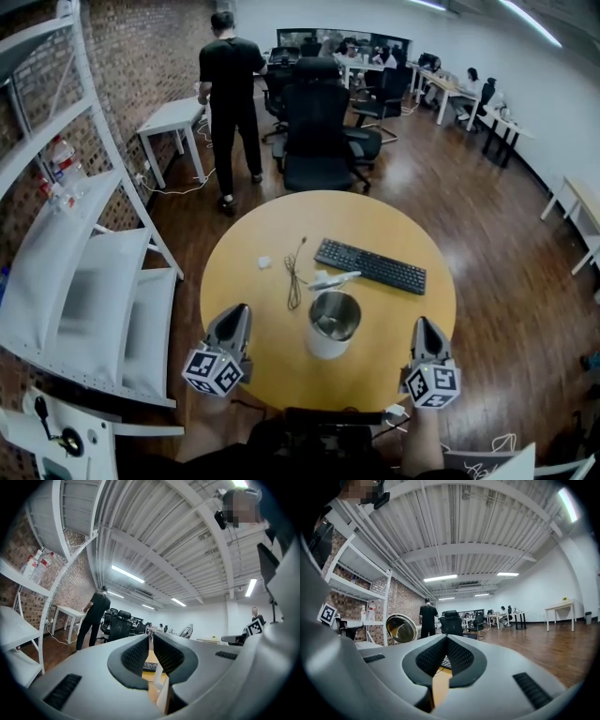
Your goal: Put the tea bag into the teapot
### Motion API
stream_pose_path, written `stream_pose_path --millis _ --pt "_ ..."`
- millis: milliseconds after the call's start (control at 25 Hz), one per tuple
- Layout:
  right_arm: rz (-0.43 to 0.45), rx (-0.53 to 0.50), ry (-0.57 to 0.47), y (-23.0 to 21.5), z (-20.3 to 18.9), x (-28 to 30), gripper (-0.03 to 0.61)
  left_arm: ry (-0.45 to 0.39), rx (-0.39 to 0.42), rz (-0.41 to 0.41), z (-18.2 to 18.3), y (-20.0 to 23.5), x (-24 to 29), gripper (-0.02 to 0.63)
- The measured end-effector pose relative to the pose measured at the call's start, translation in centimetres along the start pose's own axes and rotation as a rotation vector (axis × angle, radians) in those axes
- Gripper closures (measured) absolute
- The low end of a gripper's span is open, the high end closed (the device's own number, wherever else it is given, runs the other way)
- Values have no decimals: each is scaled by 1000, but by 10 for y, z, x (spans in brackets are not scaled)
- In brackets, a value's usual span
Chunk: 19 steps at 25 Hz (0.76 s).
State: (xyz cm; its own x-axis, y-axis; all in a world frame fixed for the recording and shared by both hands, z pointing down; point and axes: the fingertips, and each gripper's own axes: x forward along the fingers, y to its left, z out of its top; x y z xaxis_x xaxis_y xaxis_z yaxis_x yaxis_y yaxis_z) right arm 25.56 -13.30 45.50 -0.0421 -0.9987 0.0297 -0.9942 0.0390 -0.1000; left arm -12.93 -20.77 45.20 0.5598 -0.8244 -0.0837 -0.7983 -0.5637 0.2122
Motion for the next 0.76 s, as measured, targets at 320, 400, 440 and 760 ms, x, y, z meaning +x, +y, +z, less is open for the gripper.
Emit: stream_pose_path --millis 320,400,440,760 --pt "24 -22 9 10 -3 3 569 -7 -2 -1 -1 1 -1 589" --pt "28 -20 9 9 -6 3 569 -7 -4 -2 -1 1 -1 589" --pt "25 -23 10 10 -5 2 569 -7 -4 -4 -1 1 0 589" --pt "19 -4 22 11 -11 0 569 2 -3 -25 -1 -5 5 589"
